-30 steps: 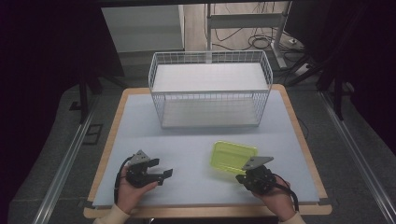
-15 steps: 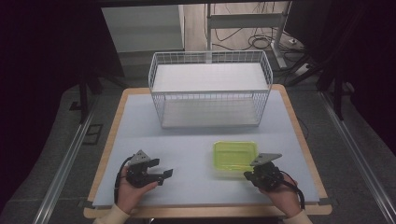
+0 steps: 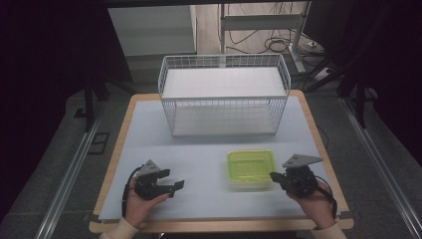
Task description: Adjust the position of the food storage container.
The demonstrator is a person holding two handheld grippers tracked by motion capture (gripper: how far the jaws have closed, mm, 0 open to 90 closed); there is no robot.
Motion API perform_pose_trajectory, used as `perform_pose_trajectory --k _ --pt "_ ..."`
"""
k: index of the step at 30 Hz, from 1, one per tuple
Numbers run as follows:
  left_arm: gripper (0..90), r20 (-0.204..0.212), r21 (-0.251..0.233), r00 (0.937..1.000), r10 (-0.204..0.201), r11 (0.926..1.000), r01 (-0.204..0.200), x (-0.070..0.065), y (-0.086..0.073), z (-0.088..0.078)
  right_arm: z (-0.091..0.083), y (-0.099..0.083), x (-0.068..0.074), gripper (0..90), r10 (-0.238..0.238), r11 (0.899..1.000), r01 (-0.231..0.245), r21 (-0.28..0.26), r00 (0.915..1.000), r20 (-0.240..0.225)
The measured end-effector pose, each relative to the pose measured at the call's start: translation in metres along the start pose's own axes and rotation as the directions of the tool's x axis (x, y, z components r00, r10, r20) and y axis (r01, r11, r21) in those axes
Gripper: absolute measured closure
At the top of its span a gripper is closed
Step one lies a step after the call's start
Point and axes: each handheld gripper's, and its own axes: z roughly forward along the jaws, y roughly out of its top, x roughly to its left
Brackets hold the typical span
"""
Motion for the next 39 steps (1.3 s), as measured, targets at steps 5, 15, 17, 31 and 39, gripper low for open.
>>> perform_pose_trajectory --k 5,15,17,31,39 --pt "22.6 -0.003 -0.001 1.0 0.001 1.0 -0.001 -0.001 0.0 0.0 -0.001 0.004 -0.034 90.0 0.075 0.997 -0.075 -0.011 0.9942 0.077" --pt "22.6 -0.007 -0.005 0.9999 -0.01 0.9999 0.01 0.001 0.0 -0.001 0.028 0.008 -0.07 90.0 0.139 0.989 -0.145 0.038 0.9806 0.139" --pt "22.6 -0.007 -0.006 0.9999 -0.009 0.9999 0.009 0.002 0.0 -0.001 0.033 0.007 -0.07 90.0 0.133 0.988 -0.143 0.051 0.9788 0.156" --pt "22.6 -0.005 -0.004 1.0 -0.006 1.0 0.006 0.002 0.0 -0.001 0.05 0.005 -0.058 90.0 0.088 0.99 -0.103 0.1 0.9846 0.152" --pt "22.6 -0.006 -0.004 1.0 -0.003 1.0 0.003 0.002 0.0 -0.001 0.053 0.006 -0.052 89.9 0.07 0.99 -0.087 0.109 0.9861 0.151"
